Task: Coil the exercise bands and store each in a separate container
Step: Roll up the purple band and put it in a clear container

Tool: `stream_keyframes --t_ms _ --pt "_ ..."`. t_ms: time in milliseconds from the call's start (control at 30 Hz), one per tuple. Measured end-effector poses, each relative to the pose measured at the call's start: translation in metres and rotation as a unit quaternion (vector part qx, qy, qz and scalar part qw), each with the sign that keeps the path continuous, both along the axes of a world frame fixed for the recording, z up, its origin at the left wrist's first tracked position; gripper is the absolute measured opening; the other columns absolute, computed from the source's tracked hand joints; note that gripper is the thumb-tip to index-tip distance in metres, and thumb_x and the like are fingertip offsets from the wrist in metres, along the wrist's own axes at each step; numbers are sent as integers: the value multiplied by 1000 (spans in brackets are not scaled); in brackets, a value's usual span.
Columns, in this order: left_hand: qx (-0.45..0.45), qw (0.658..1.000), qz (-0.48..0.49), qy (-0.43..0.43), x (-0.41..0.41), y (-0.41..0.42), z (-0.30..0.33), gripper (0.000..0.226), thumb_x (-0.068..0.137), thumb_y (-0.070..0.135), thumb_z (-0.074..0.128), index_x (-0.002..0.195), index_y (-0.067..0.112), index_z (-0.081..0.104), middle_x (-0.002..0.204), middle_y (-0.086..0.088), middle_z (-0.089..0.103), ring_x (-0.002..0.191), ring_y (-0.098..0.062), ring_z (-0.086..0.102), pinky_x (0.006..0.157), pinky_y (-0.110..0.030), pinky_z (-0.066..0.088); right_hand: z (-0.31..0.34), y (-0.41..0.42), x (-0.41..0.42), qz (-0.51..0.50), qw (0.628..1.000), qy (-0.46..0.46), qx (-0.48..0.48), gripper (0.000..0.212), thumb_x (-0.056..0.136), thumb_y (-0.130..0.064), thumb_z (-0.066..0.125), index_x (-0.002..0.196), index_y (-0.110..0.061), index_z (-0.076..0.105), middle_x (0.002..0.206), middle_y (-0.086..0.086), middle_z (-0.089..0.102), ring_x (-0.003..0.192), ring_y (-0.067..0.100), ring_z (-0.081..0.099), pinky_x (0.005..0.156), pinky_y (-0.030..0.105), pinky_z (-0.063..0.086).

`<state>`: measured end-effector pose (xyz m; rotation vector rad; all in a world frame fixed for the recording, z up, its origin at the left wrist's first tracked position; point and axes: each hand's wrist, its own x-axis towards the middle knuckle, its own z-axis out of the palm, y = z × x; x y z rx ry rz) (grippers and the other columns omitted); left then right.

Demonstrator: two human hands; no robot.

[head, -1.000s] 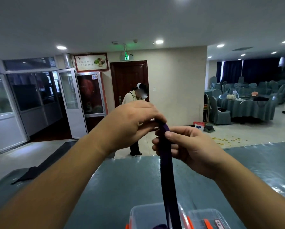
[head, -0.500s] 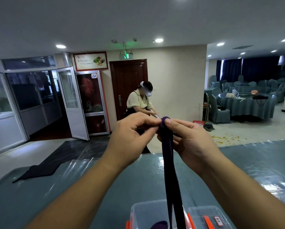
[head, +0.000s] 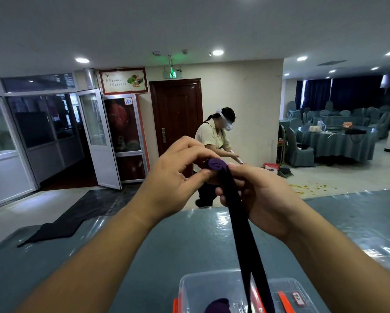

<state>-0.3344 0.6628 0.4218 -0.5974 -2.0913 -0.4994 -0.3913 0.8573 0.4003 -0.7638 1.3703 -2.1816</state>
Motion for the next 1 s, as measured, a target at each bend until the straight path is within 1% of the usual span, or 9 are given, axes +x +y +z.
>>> stream_keyframes --t_ms 100,200,367,467,567,633,767,900,1000 --pt "17 999 7 47 -1 0 -7 23 91 9 78 112 16 73 106 12 57 102 0 57 85 -9 43 -5 -3 3 -13 999 -31 -40 34 88 -23 71 117 -8 78 107 14 76 75 16 70 68 28 56" --pt "36 996 16 84 -2 3 -15 22 90 11 79 111 13 74 104 12 56 98 1 56 84 -10 43 -8 -10 7 -27 995 -40 -84 37 83 -18 73 119 -11 78 102 12 77 74 17 70 66 26 55" --pt "57 989 33 132 -4 9 -24 17 89 12 81 104 10 74 99 10 57 93 -1 56 81 -10 44 -10 -17 11 -71 990 4 -122 33 82 -17 74 113 -5 79 112 20 78 101 29 78 82 31 63" --pt "95 985 33 143 -3 16 -27 13 87 10 82 97 10 73 94 9 57 88 -4 56 76 -11 45 -12 -24 13 -87 985 22 -148 39 78 -13 78 115 0 77 111 24 78 106 36 76 83 33 63" --pt "144 983 43 106 -2 24 -32 16 86 15 84 90 20 70 91 10 57 83 -8 58 67 -16 48 -12 -28 12 -116 981 30 -153 40 79 -6 76 117 6 73 109 27 77 105 40 76 86 40 64" --pt "191 980 31 36 -1 26 -34 19 86 18 83 90 29 68 93 14 62 84 -12 63 64 -18 52 -13 -26 8 -143 980 37 -132 31 84 1 73 115 4 74 105 25 78 102 39 77 89 45 64" --pt "218 968 -7 -124 0 19 -32 11 91 31 74 99 39 72 91 16 74 83 -6 71 69 -18 58 -14 -18 2 -197 974 86 -76 23 86 6 73 104 -9 79 95 14 82 93 29 80 78 27 63" --pt "302 938 -54 -165 -5 11 -25 14 90 24 81 96 37 78 92 12 79 89 -7 76 78 -19 60 -14 -17 -1 -215 965 145 -44 25 86 2 78 104 -15 77 95 10 82 91 27 80 82 31 64" --pt "396 900 -107 -150 -9 18 -29 15 87 18 83 95 31 81 95 5 81 93 -11 77 81 -18 58 -12 -21 0 -237 956 151 -80 19 85 0 79 99 -13 78 94 10 82 92 25 80 82 31 65"
